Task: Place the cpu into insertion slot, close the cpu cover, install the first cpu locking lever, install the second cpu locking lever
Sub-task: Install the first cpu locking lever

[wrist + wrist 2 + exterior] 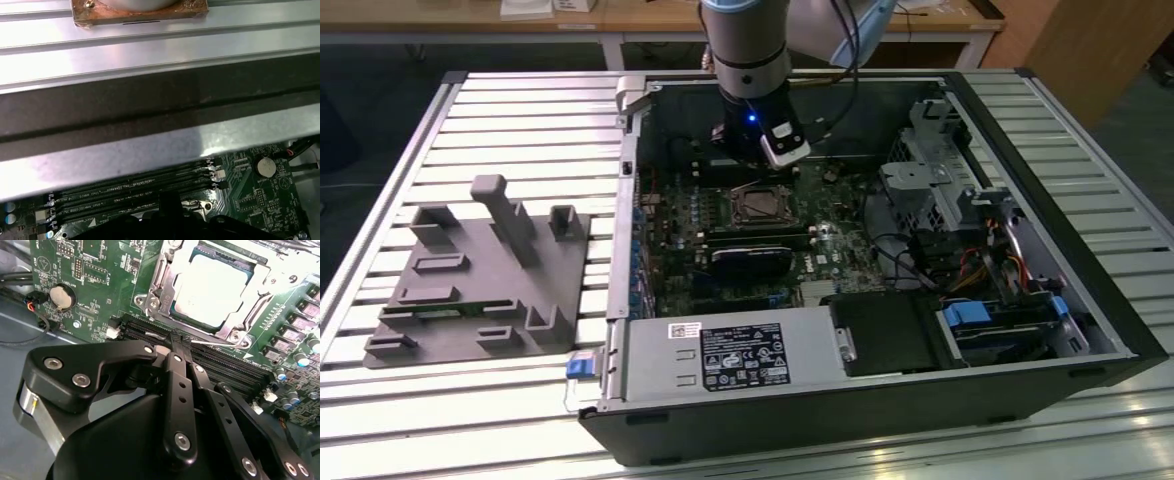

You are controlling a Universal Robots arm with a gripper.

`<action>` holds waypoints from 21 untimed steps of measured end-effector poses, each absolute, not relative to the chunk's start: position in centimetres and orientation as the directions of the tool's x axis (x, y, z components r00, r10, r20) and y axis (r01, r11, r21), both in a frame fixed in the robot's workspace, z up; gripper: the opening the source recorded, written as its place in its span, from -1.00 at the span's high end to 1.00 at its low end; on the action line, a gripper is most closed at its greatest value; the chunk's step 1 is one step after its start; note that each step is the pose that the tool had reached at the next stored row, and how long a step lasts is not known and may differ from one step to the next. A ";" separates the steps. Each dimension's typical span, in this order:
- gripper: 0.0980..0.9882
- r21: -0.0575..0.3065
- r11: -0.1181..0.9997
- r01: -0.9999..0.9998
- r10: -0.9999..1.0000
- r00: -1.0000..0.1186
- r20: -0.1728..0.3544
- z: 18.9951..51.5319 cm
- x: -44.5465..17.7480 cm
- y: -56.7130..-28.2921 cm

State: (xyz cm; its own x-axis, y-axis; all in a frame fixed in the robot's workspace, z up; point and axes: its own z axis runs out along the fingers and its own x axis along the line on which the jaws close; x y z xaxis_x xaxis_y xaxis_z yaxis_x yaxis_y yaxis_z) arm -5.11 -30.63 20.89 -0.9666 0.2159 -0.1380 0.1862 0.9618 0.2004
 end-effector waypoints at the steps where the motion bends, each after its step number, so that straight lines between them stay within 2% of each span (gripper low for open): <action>1: 0.98 0.200 0.962 0.186 0.216 -0.967 -0.138 20.9 -5.1 -30.6; 14: 0.98 0.225 0.954 0.200 0.235 -0.962 -0.141 20.4 -5.4 -30.6; 21: 0.98 0.225 0.936 0.271 0.307 -0.941 -0.141 20.1 -5.4 -30.6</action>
State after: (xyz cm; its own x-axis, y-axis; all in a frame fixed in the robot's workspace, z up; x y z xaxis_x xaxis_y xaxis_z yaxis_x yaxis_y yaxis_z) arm -5.41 -30.58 20.09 -0.9414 0.3066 -0.1409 0.2711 0.9359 0.2250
